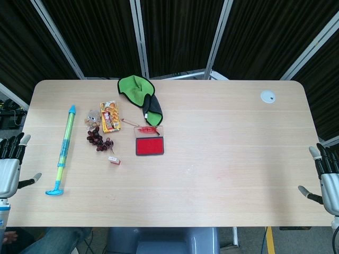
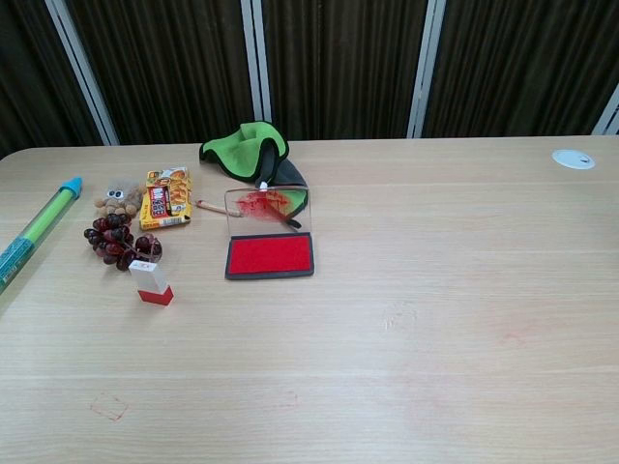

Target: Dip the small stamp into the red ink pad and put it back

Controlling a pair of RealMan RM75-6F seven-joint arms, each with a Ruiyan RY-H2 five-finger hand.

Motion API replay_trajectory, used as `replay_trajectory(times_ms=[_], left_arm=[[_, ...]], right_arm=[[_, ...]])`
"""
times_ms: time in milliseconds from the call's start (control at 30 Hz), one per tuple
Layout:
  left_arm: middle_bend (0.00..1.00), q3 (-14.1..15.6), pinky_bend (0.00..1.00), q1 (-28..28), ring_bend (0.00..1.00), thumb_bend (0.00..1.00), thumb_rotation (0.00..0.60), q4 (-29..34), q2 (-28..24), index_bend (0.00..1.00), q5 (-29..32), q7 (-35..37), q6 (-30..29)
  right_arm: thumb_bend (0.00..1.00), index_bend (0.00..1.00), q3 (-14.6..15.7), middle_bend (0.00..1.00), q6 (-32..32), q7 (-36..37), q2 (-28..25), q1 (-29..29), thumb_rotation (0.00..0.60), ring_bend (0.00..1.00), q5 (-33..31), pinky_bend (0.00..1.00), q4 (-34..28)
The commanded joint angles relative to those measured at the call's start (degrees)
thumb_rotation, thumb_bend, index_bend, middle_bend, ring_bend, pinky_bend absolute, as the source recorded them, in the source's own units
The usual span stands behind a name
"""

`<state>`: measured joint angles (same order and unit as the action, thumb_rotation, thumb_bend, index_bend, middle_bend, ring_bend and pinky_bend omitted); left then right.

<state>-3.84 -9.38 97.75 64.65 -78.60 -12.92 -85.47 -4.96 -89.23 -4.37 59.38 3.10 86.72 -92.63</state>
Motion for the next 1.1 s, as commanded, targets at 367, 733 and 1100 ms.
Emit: replay_trajectory(times_ms=[367,733,1100], left_arm=[[0.0,0.15,0.58,-4.07,0.6,0.0,0.6,-5.42,2.88,0.0,-6.18,4.74,4.65],[0.0,-1.52,0.73,-17.98,0.73,0.0,0.6,-12.26,12.27,0.0,-2.0,-3.17,27.43],[0.09,-1.72,0.76,-21.68,0.77,0.09,0.6,-21.1,19.27,0.18,-0.9,4.72,31.86]], right_arm=[[0.0,0.0,-0.14,0.0,0.63,-0.85,0.13,0.34,0.6,0.0,-0.08,0.0,-0.53],[0.0,0.0,-0.89,0.0,3.86,-3.76,1.17,1.14,0.6,0.0,-4.31,0.0,0.74],[0.0,0.0,-1.16,0.0,5.39,-4.08,1.79,1.47,0.6,0.0,-6.32,0.0,2.05]])
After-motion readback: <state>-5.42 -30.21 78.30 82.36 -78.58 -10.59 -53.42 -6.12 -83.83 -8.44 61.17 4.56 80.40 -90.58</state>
